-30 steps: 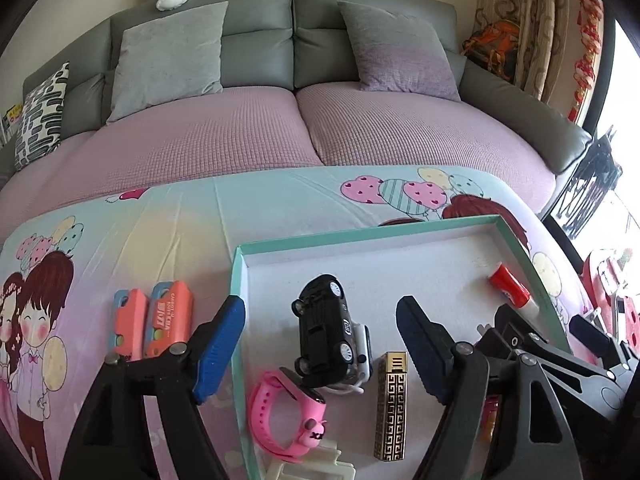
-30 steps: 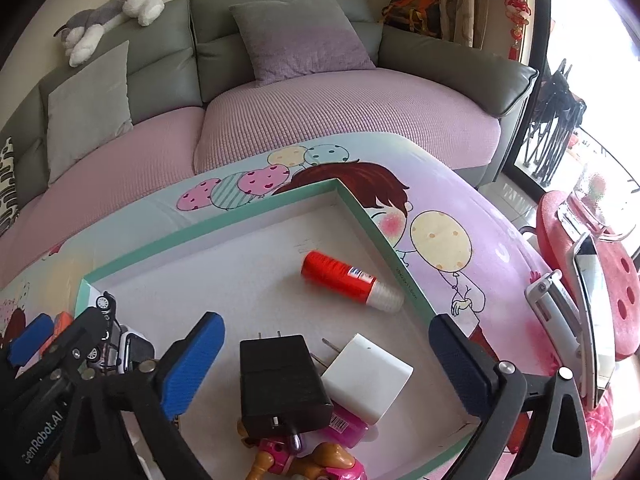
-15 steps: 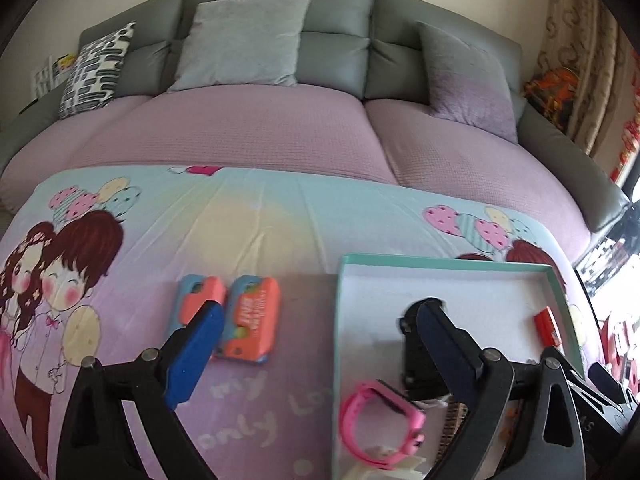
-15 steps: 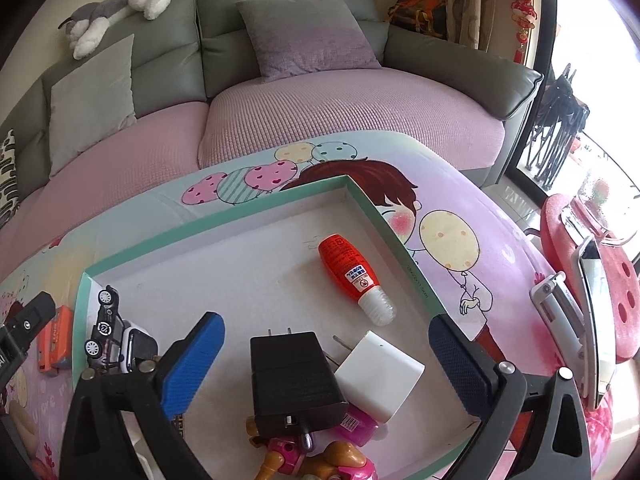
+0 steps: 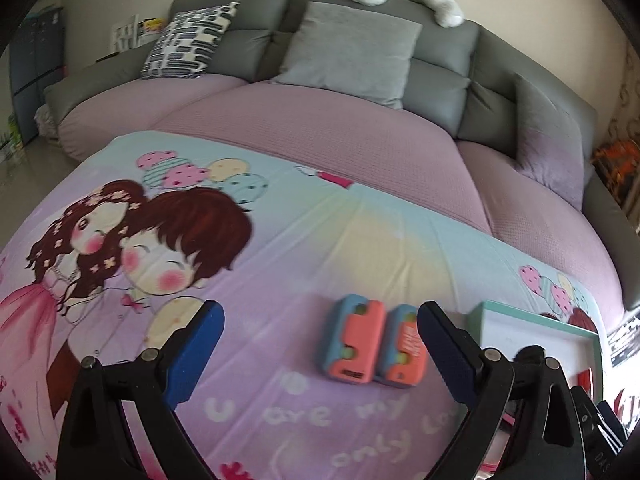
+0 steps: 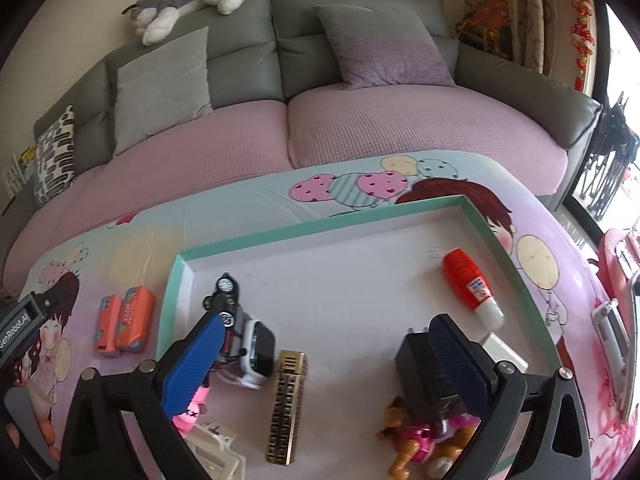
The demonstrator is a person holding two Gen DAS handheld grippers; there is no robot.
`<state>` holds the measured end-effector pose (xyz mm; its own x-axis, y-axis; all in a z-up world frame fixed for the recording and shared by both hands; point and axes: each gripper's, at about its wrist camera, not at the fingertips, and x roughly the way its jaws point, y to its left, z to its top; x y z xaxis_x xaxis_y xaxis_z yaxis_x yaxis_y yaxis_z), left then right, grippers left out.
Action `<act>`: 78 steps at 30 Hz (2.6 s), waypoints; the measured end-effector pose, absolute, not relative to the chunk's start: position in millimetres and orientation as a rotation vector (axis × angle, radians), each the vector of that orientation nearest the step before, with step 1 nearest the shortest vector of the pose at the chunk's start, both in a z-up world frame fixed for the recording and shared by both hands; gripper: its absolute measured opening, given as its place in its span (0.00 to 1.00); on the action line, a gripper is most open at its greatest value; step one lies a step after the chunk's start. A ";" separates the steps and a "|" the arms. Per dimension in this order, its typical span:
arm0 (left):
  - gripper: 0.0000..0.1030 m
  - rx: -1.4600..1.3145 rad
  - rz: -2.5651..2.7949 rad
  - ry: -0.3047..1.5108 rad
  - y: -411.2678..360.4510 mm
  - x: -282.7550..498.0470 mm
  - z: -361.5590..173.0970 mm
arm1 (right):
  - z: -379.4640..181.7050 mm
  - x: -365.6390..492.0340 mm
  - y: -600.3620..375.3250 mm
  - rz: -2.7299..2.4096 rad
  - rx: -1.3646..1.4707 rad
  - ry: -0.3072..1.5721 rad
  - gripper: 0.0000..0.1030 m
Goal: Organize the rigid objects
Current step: 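Move both tools back to the two orange-and-blue knife cases on the bed, then grasp the inaer knife case with the left gripper while the right gripper grasps the CARROT KNIFE case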
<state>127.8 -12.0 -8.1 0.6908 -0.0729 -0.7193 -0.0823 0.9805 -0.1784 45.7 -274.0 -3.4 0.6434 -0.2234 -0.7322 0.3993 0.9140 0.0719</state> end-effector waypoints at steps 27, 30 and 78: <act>0.95 -0.069 -0.141 0.972 -30.4 164.6 -64.0 | -25.5 71.7 -217.3 -0.249 0.157 0.849 1.00; 0.95 -0.063 -0.134 0.969 -31.9 165.9 -66.3 | -26.9 73.0 -216.9 -0.250 0.155 0.854 1.00; 0.43 -0.139 -0.046 1.010 40.4 157.3 -68.3 | -17.9 128.9 -125.7 0.020 -0.024 0.862 0.79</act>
